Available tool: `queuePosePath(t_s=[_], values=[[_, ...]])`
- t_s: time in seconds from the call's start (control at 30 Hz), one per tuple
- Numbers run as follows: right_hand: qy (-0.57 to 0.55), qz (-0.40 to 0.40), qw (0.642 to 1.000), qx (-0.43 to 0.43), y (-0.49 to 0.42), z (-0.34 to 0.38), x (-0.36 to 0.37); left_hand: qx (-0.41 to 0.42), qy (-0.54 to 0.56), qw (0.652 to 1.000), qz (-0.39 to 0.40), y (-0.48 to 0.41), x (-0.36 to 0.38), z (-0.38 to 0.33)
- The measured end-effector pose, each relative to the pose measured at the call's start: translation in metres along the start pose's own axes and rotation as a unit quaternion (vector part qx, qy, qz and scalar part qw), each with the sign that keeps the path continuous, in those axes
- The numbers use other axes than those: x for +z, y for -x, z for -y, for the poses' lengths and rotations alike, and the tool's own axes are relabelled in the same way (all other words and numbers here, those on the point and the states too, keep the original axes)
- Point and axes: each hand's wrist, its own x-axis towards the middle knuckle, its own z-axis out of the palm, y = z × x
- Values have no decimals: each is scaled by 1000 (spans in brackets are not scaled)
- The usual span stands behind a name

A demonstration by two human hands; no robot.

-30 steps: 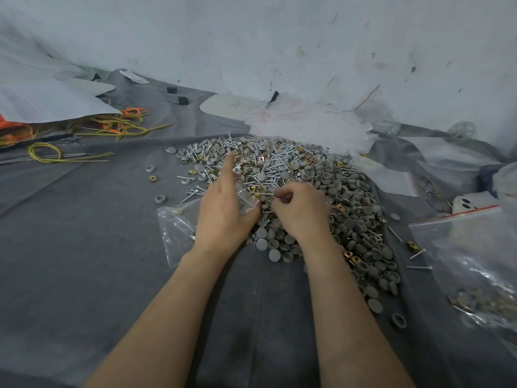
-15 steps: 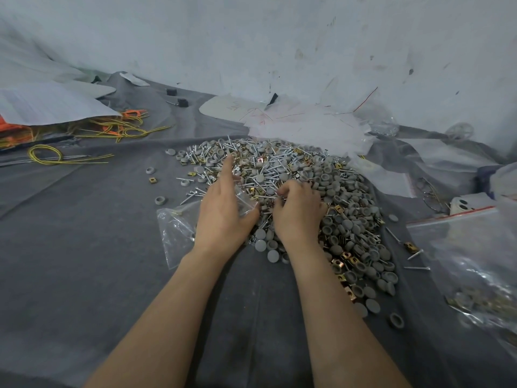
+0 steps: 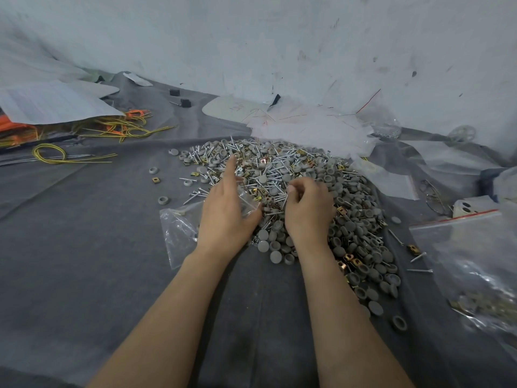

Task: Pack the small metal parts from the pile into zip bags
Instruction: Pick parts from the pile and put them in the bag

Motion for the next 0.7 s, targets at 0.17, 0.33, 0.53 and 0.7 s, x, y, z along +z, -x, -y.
queuePosePath(t_s=[0.17, 0.33, 0.53, 0.7], values=[[-93, -23, 995, 5, -2, 0, -1, 0, 1, 1000, 1, 0, 0, 0], [-138, -41, 989, 31, -6, -4, -2, 0, 0, 1000, 2, 1, 0, 0], [-183, -76, 979, -44, 1, 8, -2, 1, -2, 1000, 3, 0, 0, -1], [-223, 126, 962, -91, 6, 21, 1, 4, 3, 1000, 14, 0, -1, -1]])
